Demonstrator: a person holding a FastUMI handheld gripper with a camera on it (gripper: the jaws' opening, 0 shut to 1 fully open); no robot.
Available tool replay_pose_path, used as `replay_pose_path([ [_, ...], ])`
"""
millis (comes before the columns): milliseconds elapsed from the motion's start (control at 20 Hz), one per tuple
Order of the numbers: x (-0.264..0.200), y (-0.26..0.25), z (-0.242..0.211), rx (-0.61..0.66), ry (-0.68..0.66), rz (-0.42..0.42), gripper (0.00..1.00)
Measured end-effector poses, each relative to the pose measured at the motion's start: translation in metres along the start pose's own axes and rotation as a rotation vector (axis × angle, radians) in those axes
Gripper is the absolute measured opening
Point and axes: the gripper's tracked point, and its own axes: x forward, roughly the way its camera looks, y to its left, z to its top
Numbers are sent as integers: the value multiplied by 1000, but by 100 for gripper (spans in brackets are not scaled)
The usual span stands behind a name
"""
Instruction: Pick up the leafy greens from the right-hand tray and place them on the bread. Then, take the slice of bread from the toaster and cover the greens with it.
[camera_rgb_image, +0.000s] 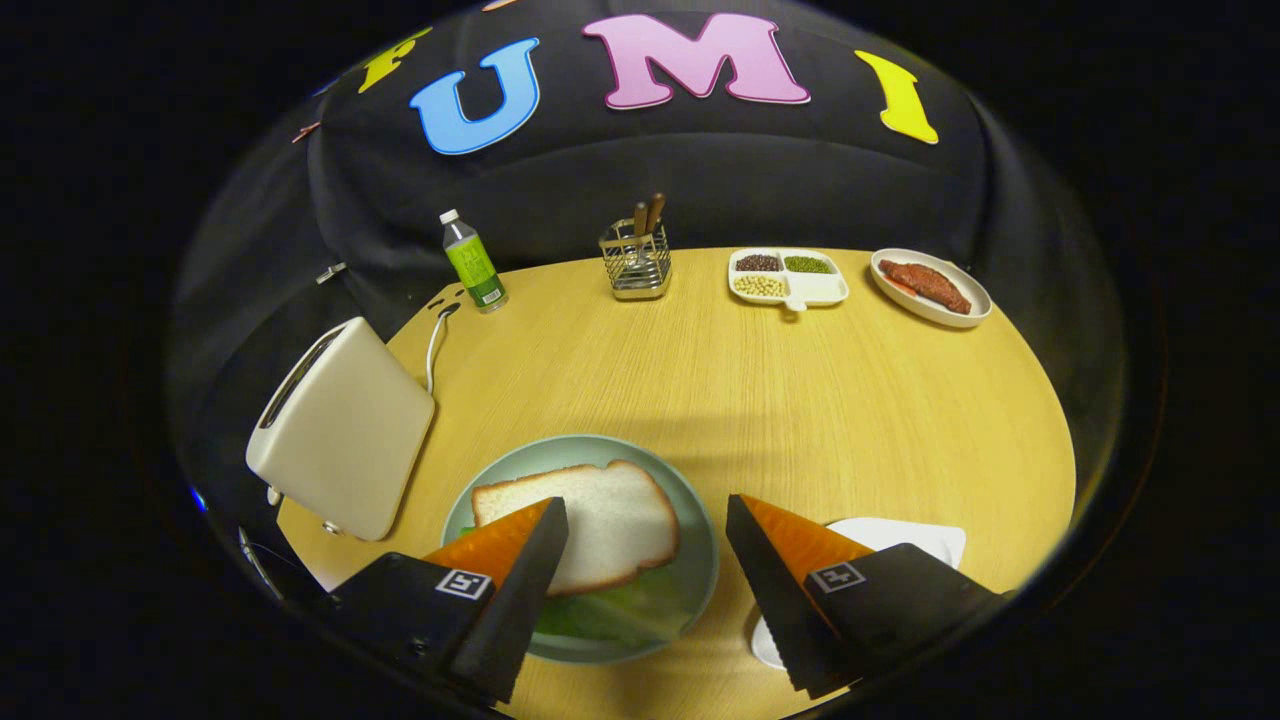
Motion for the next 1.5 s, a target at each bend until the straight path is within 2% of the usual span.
replay_pose_path([
  [200,-31,-14,35,-27,-126,-31,99],
  [550,-108,-38,110,-81,-343,-27,98],
  [1000,-200,-67,164,-117,-544,-86,98],
  [1200,-222,-73,156,-102,-559,-133,98],
  [1350,-224,-67,131,-42,-507,-123,98],
  [1500,-219,-72,111,-28,-461,-158,98],
])
